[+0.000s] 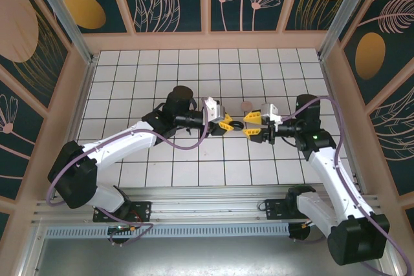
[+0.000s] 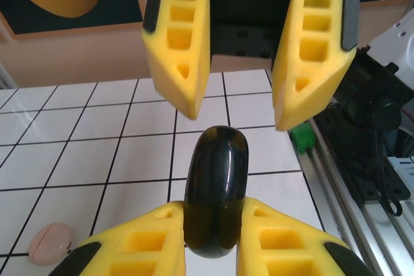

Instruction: Insert the wireless bluetooth earbuds into the charging case

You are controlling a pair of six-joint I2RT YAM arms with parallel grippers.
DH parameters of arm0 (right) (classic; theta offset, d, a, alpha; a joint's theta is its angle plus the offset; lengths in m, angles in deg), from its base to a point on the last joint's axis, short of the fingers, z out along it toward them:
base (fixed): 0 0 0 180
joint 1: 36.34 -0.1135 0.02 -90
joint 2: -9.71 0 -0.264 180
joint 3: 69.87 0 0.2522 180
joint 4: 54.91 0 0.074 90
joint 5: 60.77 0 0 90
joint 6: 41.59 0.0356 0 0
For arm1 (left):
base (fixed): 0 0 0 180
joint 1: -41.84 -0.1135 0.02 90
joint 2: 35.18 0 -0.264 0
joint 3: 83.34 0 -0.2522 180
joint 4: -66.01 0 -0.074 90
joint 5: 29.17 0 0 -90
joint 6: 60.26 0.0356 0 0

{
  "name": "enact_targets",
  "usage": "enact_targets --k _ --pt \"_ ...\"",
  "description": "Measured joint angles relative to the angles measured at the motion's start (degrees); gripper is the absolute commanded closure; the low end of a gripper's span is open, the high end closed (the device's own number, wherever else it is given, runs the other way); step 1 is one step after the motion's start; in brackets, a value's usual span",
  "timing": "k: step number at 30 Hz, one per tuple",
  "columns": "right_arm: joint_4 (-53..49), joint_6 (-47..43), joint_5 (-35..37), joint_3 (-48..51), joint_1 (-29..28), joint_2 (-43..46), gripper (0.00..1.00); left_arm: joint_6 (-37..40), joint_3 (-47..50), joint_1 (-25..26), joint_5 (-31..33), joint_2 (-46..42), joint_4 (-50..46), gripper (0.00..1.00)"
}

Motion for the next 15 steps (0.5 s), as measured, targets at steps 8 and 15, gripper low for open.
enact_targets --k 8,15 --pt "-0.17 -0.35 -0.52 -1.03 0.00 -1.31 0.61 -2.89 0.00 0.00 -0.63 0.02 2.27 0.80" --pt "-0.02 -0.31 -0.52 -1.03 -0.02 -2.05 0.64 -4.02 -0.04 0.00 -1.75 0.13 3.10 0.80"
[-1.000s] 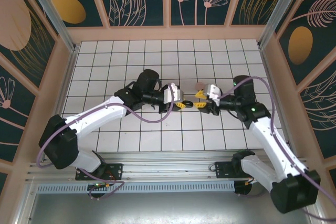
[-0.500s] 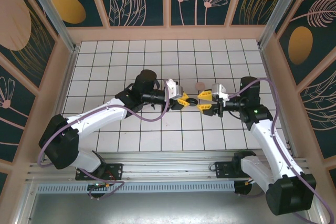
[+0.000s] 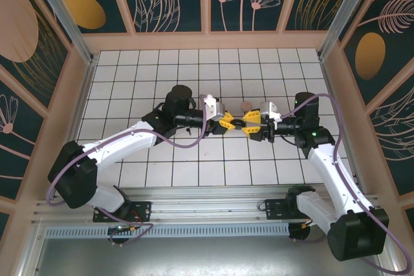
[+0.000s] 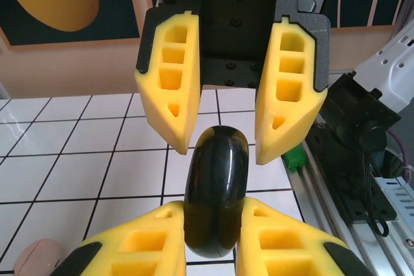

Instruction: Insert the wireless bluetooth earbuds into the charging case

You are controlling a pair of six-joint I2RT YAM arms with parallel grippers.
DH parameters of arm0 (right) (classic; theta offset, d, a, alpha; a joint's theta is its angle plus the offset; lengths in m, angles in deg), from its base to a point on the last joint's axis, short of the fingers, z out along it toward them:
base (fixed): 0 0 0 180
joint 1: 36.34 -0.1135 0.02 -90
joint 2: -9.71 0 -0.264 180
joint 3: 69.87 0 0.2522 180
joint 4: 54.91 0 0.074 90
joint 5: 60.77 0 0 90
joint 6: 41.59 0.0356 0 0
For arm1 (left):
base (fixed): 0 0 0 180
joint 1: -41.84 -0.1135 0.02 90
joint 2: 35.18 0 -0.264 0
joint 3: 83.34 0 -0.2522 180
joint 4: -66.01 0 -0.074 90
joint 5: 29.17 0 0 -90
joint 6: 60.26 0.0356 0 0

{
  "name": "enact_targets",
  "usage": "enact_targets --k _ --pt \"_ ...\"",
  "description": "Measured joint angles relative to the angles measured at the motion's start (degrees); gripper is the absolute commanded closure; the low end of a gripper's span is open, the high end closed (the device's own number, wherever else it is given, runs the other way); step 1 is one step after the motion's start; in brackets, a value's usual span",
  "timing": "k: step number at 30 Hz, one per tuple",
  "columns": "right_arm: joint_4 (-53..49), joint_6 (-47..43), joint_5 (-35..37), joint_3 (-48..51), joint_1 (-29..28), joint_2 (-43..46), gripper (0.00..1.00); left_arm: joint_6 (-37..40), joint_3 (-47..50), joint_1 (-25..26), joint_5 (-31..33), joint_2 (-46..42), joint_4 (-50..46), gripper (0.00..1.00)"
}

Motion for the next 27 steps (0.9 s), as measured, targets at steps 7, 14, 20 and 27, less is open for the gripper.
enact_targets --k 7,14,20,27 --pt "0.68 0.17 0.00 0.00 -0.04 -0.26 0.68 -0.39 -0.20 0.00 -0.31 0.22 0.04 0.80" --pt "0.72 0.20 -0.07 -0.31 -0.55 -1.29 0.67 -1.03 -0.20 0.00 -0.31 0.26 0.07 0.80" --pt "0.81 0.39 0.00 -0.44 -0.92 -1.49 0.80 -1.22 -0.20 -0.07 -0.13 0.26 0.39 0.75" --pt "-1.92 -1.97 2.56 -2.34 -1.09 -1.49 0.83 2.25 -1.46 0.02 0.55 0.26 -3.02 0.55"
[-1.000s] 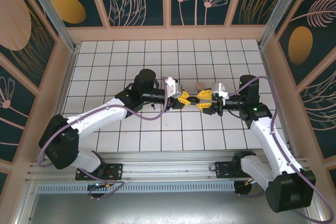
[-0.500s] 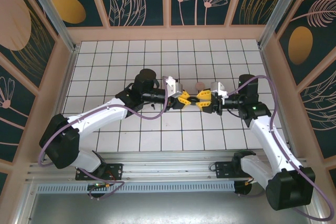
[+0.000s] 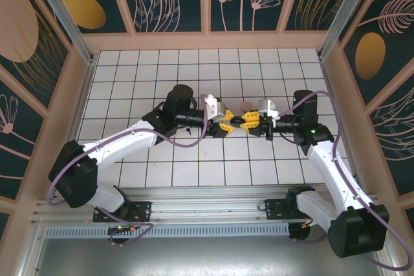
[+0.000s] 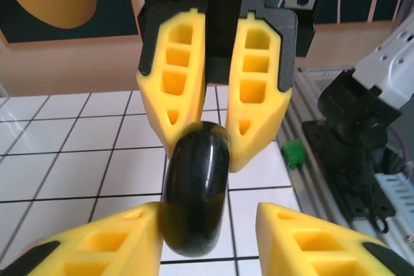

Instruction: Insert the wireless bluetooth earbuds into the charging case

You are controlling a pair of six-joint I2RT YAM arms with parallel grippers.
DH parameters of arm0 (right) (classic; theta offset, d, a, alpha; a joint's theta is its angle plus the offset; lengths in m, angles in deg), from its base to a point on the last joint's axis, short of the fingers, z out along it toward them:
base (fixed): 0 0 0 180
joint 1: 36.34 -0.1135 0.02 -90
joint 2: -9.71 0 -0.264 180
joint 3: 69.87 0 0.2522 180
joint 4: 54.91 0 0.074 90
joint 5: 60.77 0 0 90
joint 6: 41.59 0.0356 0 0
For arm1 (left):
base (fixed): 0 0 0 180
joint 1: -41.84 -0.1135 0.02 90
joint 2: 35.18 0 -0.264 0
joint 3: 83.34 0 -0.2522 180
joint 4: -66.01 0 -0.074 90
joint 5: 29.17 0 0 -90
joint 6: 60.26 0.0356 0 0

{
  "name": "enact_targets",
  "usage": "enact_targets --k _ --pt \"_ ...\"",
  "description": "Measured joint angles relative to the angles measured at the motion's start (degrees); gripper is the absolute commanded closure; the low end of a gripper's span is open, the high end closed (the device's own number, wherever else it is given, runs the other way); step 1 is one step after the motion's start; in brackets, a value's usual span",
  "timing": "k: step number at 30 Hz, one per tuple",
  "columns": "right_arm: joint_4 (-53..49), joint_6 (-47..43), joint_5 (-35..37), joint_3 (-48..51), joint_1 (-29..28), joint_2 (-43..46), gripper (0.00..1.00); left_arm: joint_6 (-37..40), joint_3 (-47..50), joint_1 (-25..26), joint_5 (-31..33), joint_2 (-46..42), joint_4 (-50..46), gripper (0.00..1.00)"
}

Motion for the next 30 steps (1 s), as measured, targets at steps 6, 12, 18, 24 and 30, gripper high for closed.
enact_targets --k 6,12,18,24,30 --pt "-6.51 -5.07 5.77 -4.90 -3.80 -1.01 0.83 6.40 -2.62 -0.02 2.32 0.00 -6.73 0.52" --pt "-8.81 -6.99 8.44 -5.81 -6.58 -2.86 0.83 9.18 -2.91 -0.02 2.80 0.07 -9.90 0.59" --pt "-9.22 -7.58 8.70 -6.14 -6.58 -3.10 0.83 10.45 -3.02 -0.02 3.13 0.07 -11.54 0.64" --pt "-9.92 -7.61 8.48 -6.64 -6.60 -3.13 0.83 11.26 -3.04 -0.02 4.31 0.07 -12.11 0.75" --pt "-10.12 -7.82 8.46 -6.64 -6.58 -3.13 0.82 11.21 -3.04 -0.04 4.35 0.07 -12.13 0.80"
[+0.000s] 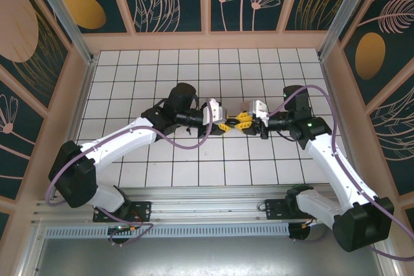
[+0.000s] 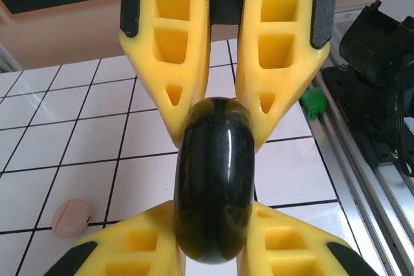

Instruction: Insert the wireless bluetooth earbuds into the charging case

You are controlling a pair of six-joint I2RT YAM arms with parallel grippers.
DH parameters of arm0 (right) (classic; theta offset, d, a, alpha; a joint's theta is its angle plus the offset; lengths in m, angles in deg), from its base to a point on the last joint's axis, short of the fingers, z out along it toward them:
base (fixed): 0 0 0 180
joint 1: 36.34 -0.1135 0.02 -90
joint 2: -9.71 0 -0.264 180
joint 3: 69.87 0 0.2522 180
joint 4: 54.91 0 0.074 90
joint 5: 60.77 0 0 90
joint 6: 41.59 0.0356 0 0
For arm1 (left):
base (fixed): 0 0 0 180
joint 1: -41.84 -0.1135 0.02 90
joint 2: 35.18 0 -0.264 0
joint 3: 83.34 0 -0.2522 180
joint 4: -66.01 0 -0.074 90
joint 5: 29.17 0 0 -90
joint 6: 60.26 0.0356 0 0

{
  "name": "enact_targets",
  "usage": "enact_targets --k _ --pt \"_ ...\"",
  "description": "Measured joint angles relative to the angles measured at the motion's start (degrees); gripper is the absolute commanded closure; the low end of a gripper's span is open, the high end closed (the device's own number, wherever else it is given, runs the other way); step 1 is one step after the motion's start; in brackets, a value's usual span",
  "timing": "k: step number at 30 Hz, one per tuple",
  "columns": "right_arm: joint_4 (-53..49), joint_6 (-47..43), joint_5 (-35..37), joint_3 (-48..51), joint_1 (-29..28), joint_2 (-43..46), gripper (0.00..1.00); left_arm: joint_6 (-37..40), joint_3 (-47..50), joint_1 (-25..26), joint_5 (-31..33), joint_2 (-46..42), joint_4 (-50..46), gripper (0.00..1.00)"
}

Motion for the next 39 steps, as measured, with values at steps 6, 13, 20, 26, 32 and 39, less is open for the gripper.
enact_targets --k 6,13,20,26,32,39 --pt "0.02 -0.20 0.02 0.00 0.00 0.00 0.82 -0.72 0.00 0.02 -0.09 0.00 0.13 0.68" --pt "0.02 -0.20 0.04 0.00 0.00 0.00 0.83 -1.38 0.00 0.02 -0.50 0.00 0.74 0.68" --pt "0.07 -0.17 0.00 0.00 0.00 0.00 0.83 -2.36 0.00 0.02 -0.94 0.00 1.42 0.78" --pt "0.22 0.66 0.00 0.02 0.00 0.02 0.73 -2.40 0.00 0.02 -0.90 0.00 1.42 0.81" --pt "4.28 5.33 0.63 1.27 0.55 0.87 0.65 -2.36 -0.02 0.02 -0.04 0.00 1.42 0.81" --pt "9.79 9.64 1.22 1.68 3.19 2.80 0.64 -2.10 -0.02 0.02 -0.02 0.04 1.18 0.82"
